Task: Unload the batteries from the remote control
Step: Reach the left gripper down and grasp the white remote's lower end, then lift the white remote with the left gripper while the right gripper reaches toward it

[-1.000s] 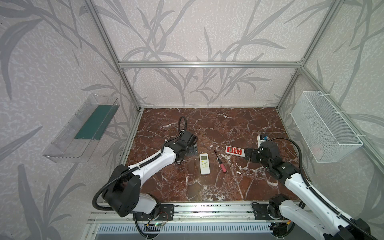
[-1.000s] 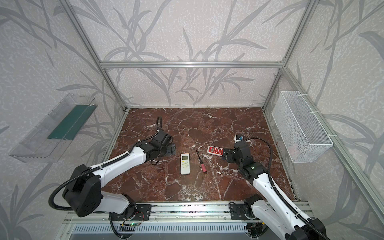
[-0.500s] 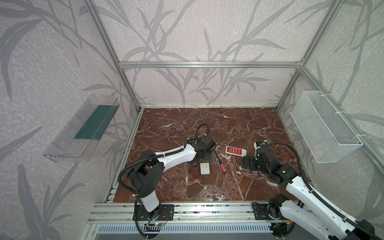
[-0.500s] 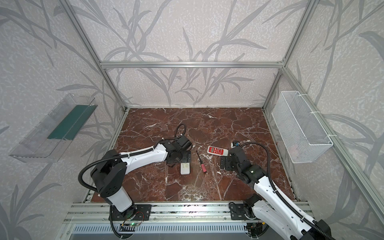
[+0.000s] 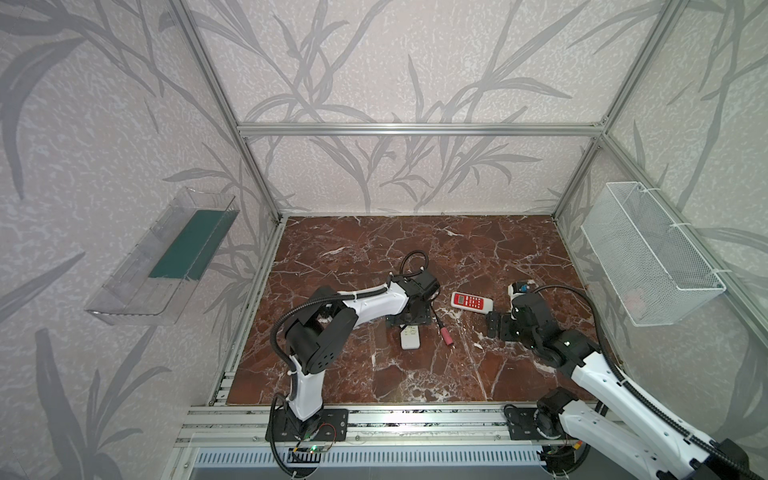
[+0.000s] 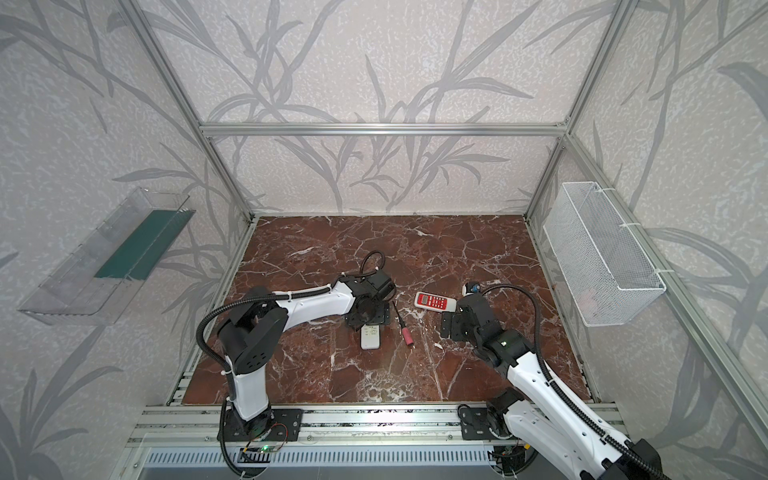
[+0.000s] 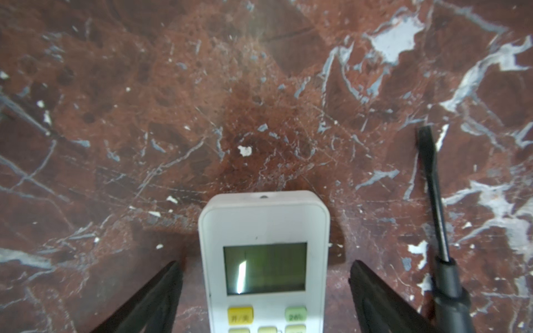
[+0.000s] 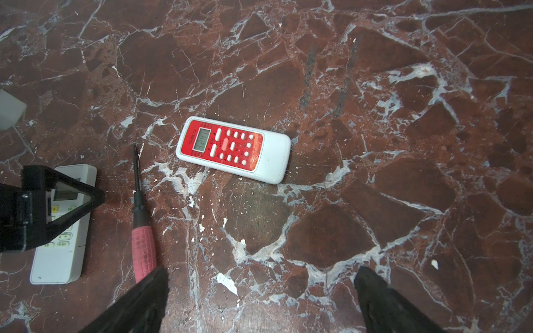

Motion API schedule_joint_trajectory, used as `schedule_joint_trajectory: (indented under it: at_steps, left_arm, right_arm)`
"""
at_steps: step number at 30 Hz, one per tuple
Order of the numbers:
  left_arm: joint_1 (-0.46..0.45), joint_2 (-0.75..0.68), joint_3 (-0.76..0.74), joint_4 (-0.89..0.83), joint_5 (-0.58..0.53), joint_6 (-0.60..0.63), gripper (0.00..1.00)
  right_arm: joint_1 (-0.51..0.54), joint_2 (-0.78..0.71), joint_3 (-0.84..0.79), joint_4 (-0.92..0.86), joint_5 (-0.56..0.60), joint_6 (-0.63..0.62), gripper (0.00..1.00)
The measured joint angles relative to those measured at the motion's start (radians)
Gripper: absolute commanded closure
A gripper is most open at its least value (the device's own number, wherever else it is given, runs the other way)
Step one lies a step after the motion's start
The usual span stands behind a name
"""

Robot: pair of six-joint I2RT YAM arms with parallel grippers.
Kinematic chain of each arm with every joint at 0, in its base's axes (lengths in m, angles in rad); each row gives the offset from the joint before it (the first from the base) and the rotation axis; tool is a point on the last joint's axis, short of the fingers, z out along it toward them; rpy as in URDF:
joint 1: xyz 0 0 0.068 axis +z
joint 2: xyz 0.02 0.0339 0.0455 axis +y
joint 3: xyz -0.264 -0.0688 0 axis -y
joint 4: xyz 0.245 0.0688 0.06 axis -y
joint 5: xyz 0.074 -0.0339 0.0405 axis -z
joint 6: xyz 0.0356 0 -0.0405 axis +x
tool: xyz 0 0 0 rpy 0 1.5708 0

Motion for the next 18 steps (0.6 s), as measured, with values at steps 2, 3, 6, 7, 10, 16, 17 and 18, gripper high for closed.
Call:
schedule_joint_trajectory:
  at_steps: [2,3,6,7,10,16,17,18]
  left_arm:
    - [0.000,0.002,0.002,-0.004,0.000,-0.002,0.29]
    - [0.000,0.002,0.003,-0.004,0.001,-0.003,0.33]
    - [-0.001,0.002,0.003,-0.003,0.004,-0.004,0.47]
    - [-0.002,0.002,0.003,-0.002,0.004,-0.005,0.53]
    - [-0.003,0.001,0.005,0.004,0.002,-0.001,0.68]
    - [-0.003,-0.027,-0.027,0.040,-0.006,0.000,0.74]
    - [-0.003,-0.037,-0.037,0.045,-0.010,0.000,0.74]
    - [-0.003,-0.051,-0.045,0.047,-0.016,0.001,0.74]
  right_arm:
    - [0.000,0.007,0.000,0.006,0.000,0.000,0.01]
    - [0.000,0.011,0.000,0.010,0.000,-0.001,0.01]
    - [0.001,0.023,0.000,0.019,0.000,-0.003,0.01]
    - [0.001,0.026,0.000,0.021,0.000,-0.003,0.01]
    - [0.002,0.034,0.000,0.034,-0.001,-0.007,0.01]
    - [0.011,0.045,-0.002,0.076,-0.012,-0.030,0.01]
    - [0.015,0.045,-0.004,0.085,-0.016,-0.037,0.01]
    - [0.022,0.045,-0.007,0.095,-0.021,-0.045,0.01]
